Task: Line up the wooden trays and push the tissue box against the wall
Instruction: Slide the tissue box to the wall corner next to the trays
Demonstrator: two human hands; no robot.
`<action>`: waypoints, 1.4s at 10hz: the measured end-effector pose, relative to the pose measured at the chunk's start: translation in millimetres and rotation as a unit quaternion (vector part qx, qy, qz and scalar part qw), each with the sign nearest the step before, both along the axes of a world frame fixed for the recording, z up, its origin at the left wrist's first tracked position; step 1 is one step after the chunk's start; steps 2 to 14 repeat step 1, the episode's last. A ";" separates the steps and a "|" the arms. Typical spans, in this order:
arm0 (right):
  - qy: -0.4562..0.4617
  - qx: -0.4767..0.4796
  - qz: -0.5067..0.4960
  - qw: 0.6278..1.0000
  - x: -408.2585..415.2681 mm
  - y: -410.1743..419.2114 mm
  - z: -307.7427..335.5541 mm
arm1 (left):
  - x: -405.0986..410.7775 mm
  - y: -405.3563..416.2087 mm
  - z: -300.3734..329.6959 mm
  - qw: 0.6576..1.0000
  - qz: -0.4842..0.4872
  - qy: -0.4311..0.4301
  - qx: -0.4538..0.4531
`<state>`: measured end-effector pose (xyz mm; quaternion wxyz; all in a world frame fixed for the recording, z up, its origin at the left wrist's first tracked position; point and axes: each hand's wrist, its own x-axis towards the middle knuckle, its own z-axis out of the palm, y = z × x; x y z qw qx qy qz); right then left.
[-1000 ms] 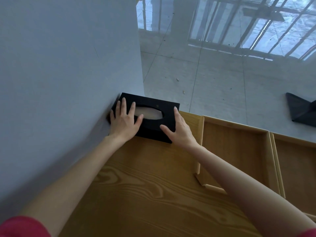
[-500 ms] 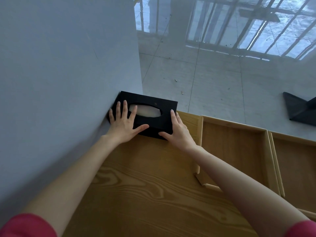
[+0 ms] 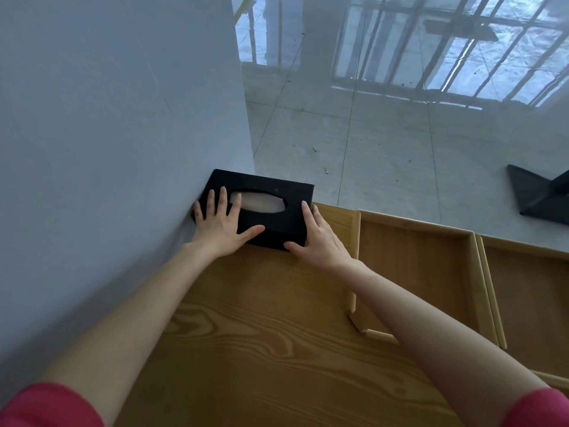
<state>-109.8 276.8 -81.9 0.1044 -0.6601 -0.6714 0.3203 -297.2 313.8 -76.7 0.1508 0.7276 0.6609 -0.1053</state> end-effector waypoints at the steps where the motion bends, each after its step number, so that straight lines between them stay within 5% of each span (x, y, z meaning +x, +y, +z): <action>1: -0.038 0.004 0.008 0.999 5.5 -3.5 2.3 | 4.4 -2.5 8.5 1.000 0.002 -0.001 0.008; 14: -0.038 0.004 0.008 0.999 5.5 -3.5 2.3 | 4.4 -2.5 8.5 1.000 0.002 -0.001 0.008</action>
